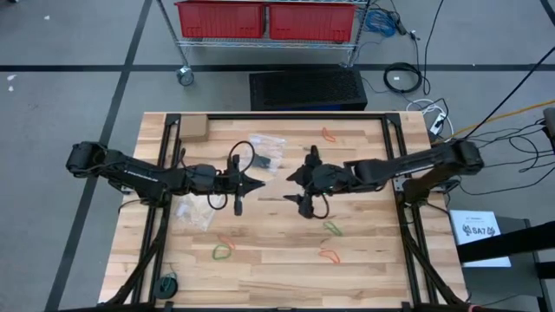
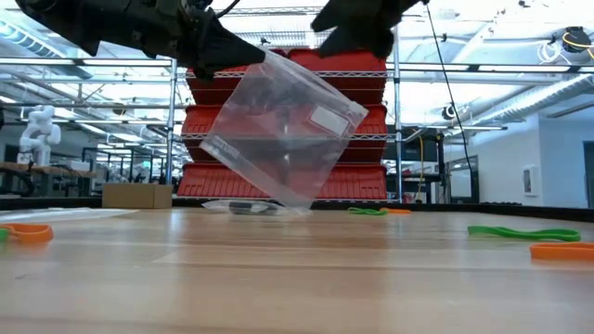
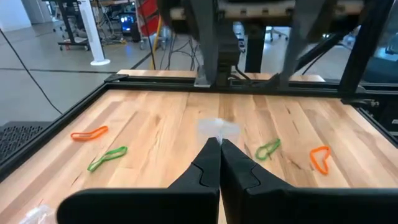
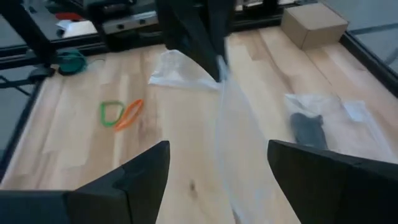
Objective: Sort rubber bands
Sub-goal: Open the right transparent zip bag, then put the orange rubber band into the right transparent zip bag
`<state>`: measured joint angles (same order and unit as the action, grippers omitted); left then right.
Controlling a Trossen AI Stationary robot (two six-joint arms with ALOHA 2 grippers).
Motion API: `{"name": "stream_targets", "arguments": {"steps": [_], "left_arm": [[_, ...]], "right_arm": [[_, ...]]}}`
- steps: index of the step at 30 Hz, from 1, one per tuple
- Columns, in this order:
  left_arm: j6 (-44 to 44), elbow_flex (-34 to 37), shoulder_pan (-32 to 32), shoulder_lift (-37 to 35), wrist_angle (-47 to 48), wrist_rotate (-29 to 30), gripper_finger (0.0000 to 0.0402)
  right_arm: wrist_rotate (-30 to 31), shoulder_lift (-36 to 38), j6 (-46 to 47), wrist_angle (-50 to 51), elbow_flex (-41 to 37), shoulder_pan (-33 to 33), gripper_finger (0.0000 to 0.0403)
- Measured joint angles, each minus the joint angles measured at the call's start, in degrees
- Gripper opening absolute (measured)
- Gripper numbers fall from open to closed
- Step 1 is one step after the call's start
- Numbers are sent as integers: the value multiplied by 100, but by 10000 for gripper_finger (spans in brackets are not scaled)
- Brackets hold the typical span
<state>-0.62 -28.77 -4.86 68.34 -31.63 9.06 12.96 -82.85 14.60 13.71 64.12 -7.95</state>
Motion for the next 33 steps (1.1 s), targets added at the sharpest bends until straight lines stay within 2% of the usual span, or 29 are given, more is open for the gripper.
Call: {"name": "stream_targets", "arguments": {"steps": [5, 9, 17, 24, 33], "left_arm": [[-11, 2, -4, 0, 111, 0, 0], [-7, 4, -4, 0, 110, 0, 0], [-42, 4, 42, 0, 342, 66, 0], [-44, 4, 39, 0, 392, 70, 0], [-44, 4, 39, 0, 388, 70, 0]], "right_arm": [[981, 278, 288, 1233, 0, 81, 263], [1112, 233, 555, 1795, -173, 400, 263], [1074, -129, 596, 1264, -1236, 1375, 263], [612, -155, 503, 141, -2143, 2285, 263], [616, -153, 19, -136, -2256, 2854, 263]]}}
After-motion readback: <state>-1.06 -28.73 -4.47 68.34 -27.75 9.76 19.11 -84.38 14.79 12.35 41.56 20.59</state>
